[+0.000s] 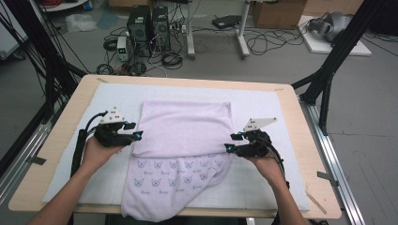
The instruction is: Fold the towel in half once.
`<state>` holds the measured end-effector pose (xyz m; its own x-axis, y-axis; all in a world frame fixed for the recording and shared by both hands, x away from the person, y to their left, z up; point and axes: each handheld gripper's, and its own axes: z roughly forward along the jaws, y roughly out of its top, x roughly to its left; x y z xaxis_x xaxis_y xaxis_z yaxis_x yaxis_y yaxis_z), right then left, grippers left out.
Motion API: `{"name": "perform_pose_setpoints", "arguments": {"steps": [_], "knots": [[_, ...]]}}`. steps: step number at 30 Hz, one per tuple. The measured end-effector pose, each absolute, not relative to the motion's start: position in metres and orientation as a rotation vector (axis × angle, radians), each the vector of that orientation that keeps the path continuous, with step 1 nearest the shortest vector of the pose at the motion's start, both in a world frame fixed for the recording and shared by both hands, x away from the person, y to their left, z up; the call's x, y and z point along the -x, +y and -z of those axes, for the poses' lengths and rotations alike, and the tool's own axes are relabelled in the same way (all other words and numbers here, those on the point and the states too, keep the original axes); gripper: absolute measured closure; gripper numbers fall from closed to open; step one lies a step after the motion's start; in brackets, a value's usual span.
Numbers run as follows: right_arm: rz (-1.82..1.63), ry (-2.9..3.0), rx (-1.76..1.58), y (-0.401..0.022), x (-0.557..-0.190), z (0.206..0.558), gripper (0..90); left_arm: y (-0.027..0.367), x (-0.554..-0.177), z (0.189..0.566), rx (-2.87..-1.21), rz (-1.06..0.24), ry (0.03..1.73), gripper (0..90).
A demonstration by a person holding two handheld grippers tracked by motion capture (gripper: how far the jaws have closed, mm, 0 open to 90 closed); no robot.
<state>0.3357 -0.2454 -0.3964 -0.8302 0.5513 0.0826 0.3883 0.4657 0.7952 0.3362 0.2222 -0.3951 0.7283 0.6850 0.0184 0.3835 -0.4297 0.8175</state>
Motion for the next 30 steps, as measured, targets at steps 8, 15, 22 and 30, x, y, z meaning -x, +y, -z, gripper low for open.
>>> {"name": "perform_pose_setpoints", "arguments": {"steps": [8, 15, 22, 30], "knots": [[-1.321, 2.575, -0.765, -0.243, -0.294, 0.419, 49.8, 0.222, -0.287, 0.412, -2.081, -0.404, 0.744, 48.0], [-1.277, 2.662, -0.736, -0.239, -0.275, 0.443, 52.1, 0.217, -0.262, 0.432, -2.214, -0.368, 0.697, 55.1], [-1.235, 2.715, -0.646, -0.231, -0.279, 0.445, 88.1, 0.213, -0.262, 0.439, -2.264, -0.312, 0.665, 81.1], [-1.284, 2.739, -0.595, -0.231, -0.284, 0.423, 89.5, 0.216, -0.276, 0.429, -2.236, -0.370, 0.732, 88.3]]}}
